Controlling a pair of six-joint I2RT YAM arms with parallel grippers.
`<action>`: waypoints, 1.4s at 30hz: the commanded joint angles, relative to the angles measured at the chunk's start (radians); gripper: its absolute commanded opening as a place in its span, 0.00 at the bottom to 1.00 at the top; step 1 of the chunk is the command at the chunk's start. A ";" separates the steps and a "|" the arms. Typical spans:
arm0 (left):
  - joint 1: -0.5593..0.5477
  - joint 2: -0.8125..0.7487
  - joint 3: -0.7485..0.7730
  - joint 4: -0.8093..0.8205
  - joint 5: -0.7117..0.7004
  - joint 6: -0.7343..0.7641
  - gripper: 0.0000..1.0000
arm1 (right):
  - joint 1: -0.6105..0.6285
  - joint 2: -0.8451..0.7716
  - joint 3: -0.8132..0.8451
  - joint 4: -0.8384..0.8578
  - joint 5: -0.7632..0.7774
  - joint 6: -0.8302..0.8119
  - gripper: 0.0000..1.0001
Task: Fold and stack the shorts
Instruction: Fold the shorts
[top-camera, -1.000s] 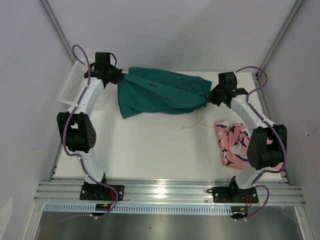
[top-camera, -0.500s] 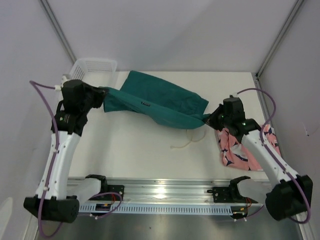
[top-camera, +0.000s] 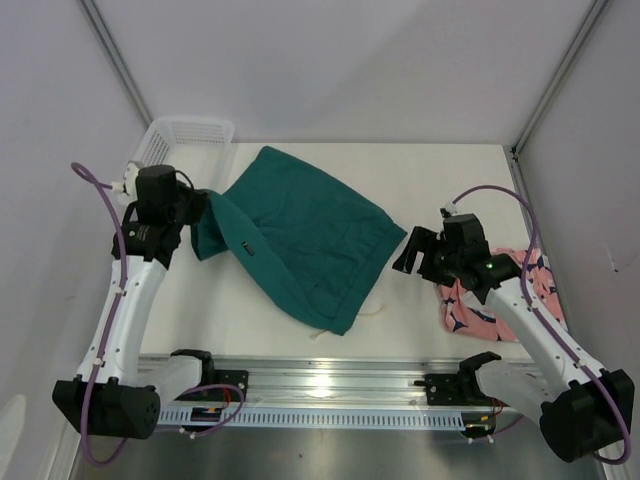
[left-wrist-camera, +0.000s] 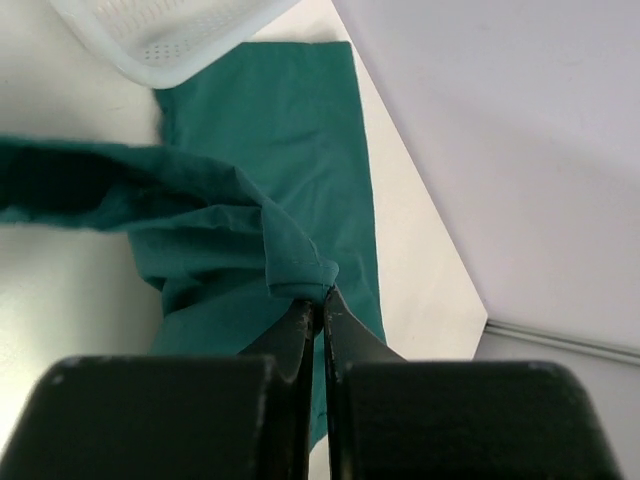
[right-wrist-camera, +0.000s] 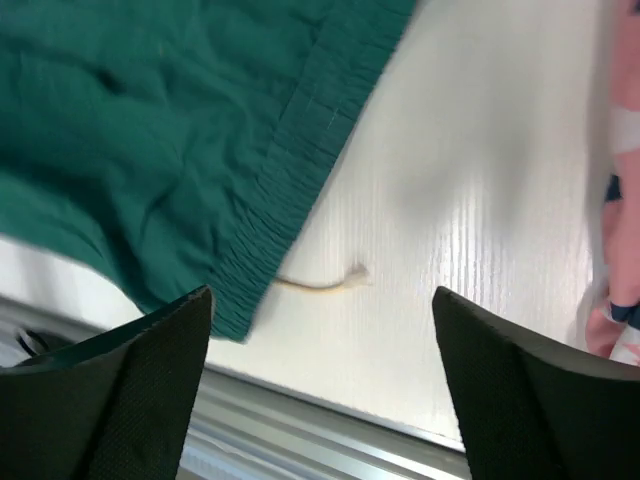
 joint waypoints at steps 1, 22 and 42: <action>0.012 0.012 0.021 0.029 -0.060 0.028 0.00 | 0.073 -0.002 0.029 0.010 -0.068 -0.176 0.93; 0.014 0.023 -0.063 0.058 -0.097 0.027 0.00 | 0.994 0.309 -0.009 0.316 0.598 -0.437 0.69; 0.018 0.040 -0.066 0.062 -0.086 0.034 0.00 | 1.098 0.542 0.037 0.437 0.687 -0.520 0.68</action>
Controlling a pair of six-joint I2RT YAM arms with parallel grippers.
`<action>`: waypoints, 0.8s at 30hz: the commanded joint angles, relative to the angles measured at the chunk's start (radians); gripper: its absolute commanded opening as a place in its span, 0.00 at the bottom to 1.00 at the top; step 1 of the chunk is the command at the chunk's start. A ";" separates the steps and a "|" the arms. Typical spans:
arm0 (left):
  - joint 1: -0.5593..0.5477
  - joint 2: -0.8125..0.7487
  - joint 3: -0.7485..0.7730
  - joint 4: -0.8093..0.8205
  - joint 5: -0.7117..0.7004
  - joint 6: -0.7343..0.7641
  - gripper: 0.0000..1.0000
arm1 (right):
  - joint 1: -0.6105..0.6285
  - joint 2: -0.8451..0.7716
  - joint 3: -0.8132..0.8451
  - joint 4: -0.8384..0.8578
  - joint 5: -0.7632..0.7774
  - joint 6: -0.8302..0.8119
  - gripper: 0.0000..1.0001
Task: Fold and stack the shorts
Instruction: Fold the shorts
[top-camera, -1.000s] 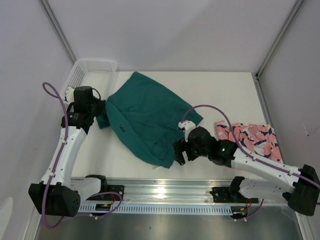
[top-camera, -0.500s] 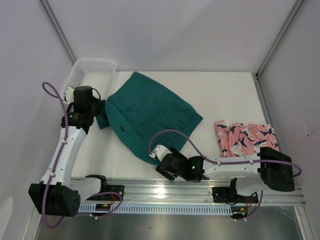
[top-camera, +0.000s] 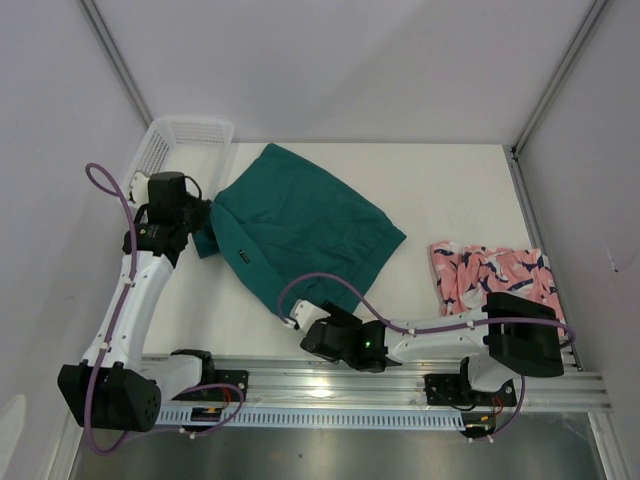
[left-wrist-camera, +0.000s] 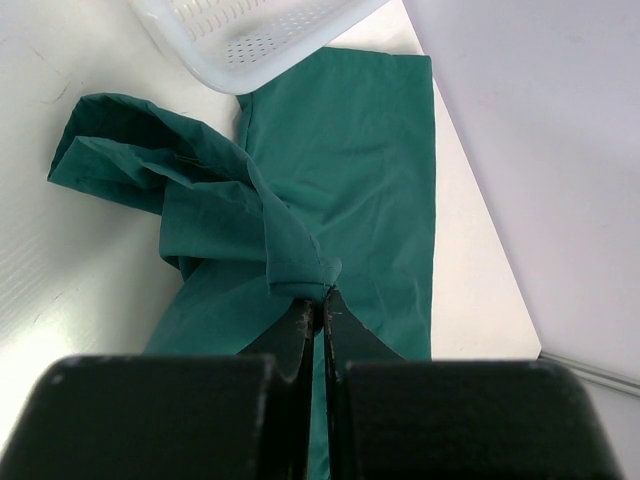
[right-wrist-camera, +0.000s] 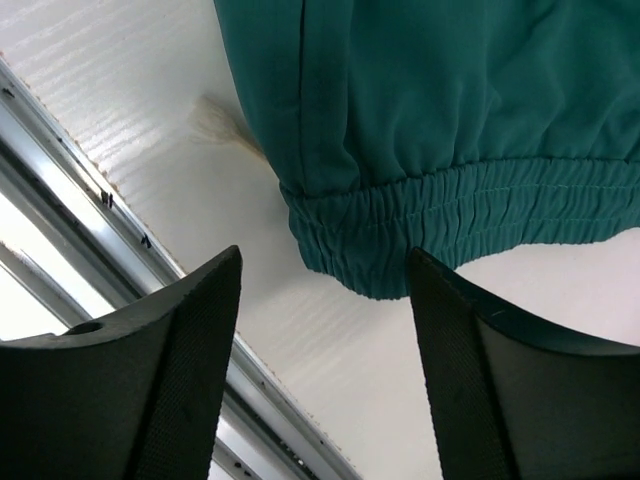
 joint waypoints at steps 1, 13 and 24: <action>0.014 0.002 0.023 0.030 -0.011 0.025 0.00 | 0.004 0.037 0.037 0.068 0.024 -0.032 0.70; 0.018 0.004 0.020 0.034 -0.003 0.025 0.00 | -0.071 0.150 0.045 0.140 -0.087 -0.055 0.59; 0.018 0.042 0.040 0.031 0.004 0.031 0.00 | -0.070 0.019 0.039 0.105 -0.130 -0.050 0.01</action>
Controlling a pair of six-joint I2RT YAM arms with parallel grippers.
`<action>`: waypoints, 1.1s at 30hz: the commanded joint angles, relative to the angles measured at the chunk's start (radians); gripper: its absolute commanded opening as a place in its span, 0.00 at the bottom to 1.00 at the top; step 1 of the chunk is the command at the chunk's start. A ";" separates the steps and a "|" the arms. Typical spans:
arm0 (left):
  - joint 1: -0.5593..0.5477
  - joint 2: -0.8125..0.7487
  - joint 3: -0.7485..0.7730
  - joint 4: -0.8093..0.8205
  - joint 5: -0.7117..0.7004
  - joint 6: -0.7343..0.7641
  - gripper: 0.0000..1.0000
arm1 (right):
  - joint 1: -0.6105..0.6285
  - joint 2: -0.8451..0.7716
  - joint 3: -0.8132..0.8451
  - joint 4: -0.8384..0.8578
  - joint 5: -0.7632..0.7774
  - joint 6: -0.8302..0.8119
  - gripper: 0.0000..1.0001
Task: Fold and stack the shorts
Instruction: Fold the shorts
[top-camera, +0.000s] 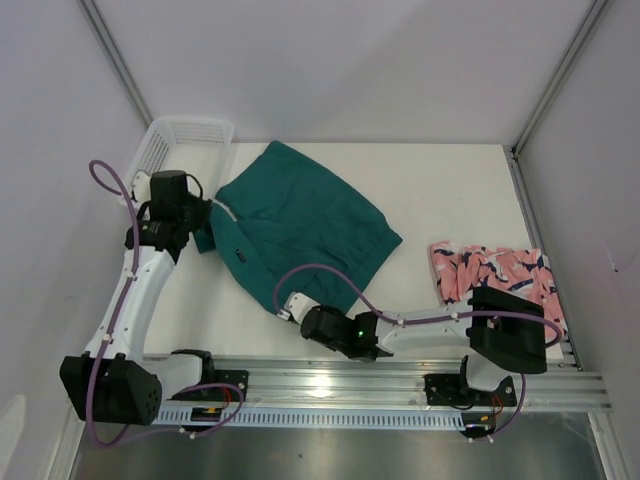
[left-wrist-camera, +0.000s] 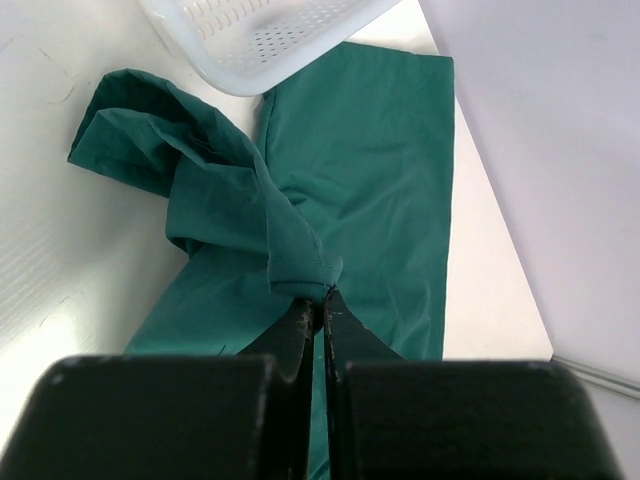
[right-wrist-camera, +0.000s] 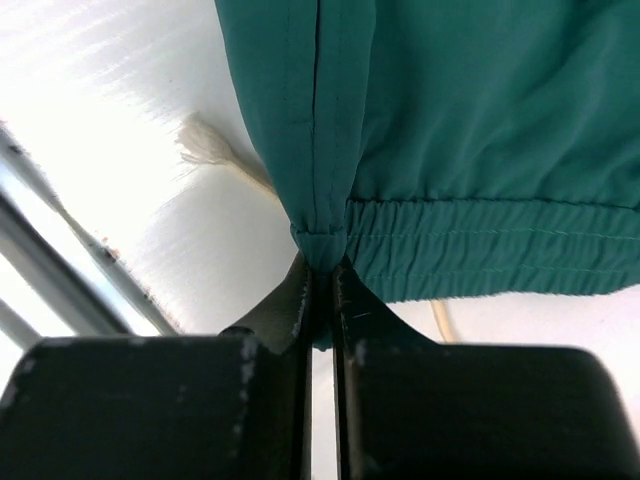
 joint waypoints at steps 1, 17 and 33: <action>0.013 0.023 0.055 0.019 -0.002 0.027 0.00 | 0.004 -0.115 0.022 -0.023 -0.050 0.012 0.01; 0.039 0.164 0.297 -0.078 -0.011 0.058 0.00 | -0.130 -0.400 0.093 -0.184 -0.545 0.136 0.00; 0.038 0.410 0.487 0.169 0.182 0.019 0.00 | -0.574 -0.632 -0.292 0.173 -0.809 0.514 0.00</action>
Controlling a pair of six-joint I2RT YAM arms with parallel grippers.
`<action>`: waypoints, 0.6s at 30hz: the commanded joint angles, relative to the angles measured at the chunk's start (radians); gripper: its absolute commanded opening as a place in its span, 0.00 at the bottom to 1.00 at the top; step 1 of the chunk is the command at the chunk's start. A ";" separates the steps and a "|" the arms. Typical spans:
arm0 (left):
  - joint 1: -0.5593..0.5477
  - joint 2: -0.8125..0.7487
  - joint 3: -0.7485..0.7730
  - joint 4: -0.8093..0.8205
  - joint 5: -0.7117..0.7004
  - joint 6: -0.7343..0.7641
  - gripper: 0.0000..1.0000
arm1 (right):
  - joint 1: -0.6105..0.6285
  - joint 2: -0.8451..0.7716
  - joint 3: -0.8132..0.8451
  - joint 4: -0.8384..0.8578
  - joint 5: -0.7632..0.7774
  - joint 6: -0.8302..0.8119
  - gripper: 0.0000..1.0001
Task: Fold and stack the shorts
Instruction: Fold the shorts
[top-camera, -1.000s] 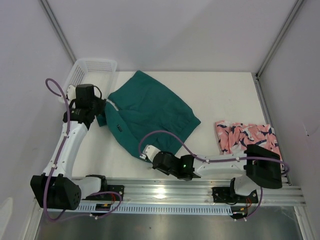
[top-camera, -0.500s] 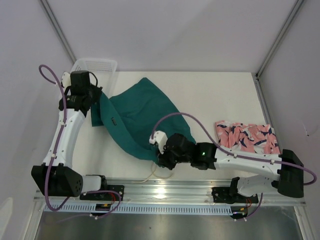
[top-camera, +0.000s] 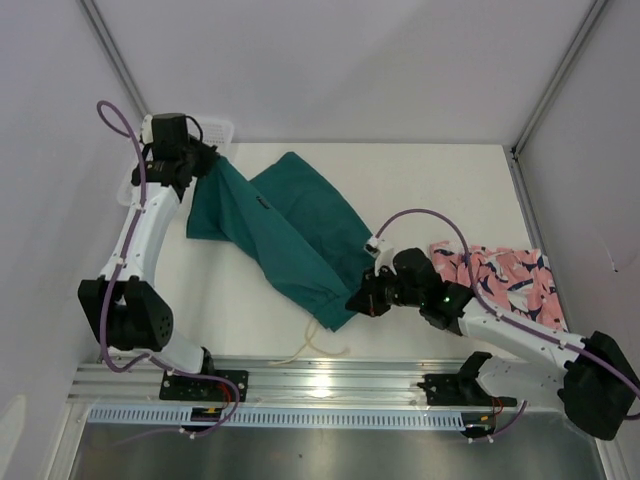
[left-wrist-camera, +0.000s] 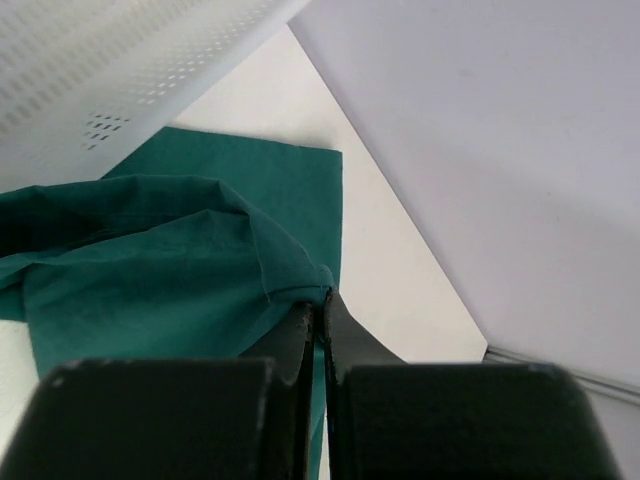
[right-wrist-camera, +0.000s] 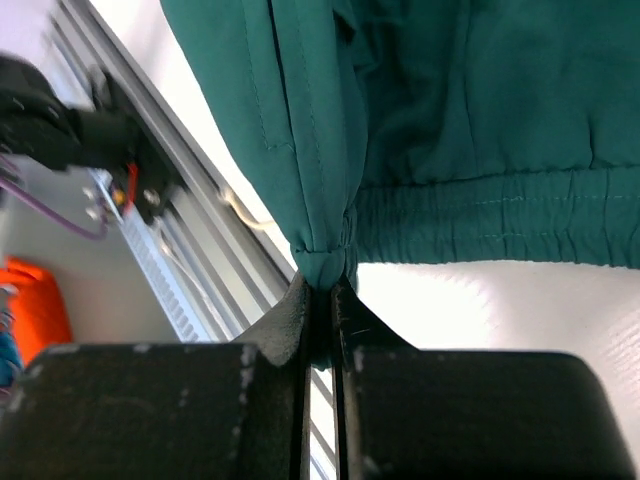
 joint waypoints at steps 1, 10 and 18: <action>0.000 0.021 0.056 0.149 0.062 -0.016 0.00 | -0.060 -0.096 -0.059 0.140 -0.055 0.116 0.00; -0.074 0.211 0.224 0.204 0.060 -0.064 0.00 | -0.300 -0.111 -0.030 0.047 -0.121 0.126 0.00; -0.094 0.385 0.278 0.423 0.148 -0.205 0.00 | -0.523 0.057 0.136 -0.005 -0.190 0.051 0.00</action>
